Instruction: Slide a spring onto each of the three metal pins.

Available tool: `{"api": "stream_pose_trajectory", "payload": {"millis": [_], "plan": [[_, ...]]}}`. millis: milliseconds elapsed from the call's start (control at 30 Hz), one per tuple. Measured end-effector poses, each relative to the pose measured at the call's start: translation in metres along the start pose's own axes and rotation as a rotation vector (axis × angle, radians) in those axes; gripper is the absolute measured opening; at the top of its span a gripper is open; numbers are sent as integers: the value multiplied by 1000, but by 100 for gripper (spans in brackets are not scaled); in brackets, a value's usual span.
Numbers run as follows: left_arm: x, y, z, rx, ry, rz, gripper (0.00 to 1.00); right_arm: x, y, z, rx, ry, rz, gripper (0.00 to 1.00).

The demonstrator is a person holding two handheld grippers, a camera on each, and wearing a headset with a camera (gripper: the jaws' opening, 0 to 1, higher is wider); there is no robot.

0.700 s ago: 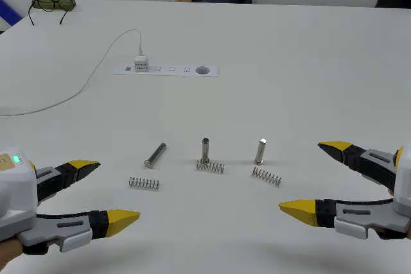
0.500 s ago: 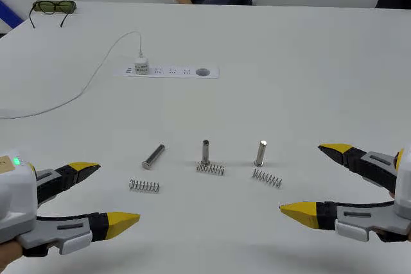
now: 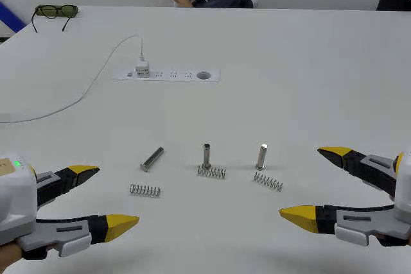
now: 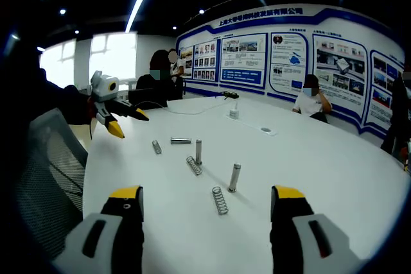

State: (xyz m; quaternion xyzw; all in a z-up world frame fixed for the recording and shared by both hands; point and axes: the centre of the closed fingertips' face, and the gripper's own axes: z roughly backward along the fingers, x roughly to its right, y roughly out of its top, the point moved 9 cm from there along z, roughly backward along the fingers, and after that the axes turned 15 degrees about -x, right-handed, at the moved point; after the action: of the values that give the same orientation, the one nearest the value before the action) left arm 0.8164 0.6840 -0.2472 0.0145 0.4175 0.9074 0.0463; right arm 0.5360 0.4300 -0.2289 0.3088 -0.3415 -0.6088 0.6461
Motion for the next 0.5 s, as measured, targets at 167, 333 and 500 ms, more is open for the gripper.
{"api": "stream_pose_trajectory", "payload": {"millis": [167,333,500], "plan": [[-2,4,0,-4,6,-10,73,-3,-2,2,1,1,1,82],[-6,9,-1,-6,8,-7,71,-4,-3,4,4,-2,-2,82],[-12,15,-3,-27,13,-23,68,-6,-5,5,6,-8,-8,82]]}}
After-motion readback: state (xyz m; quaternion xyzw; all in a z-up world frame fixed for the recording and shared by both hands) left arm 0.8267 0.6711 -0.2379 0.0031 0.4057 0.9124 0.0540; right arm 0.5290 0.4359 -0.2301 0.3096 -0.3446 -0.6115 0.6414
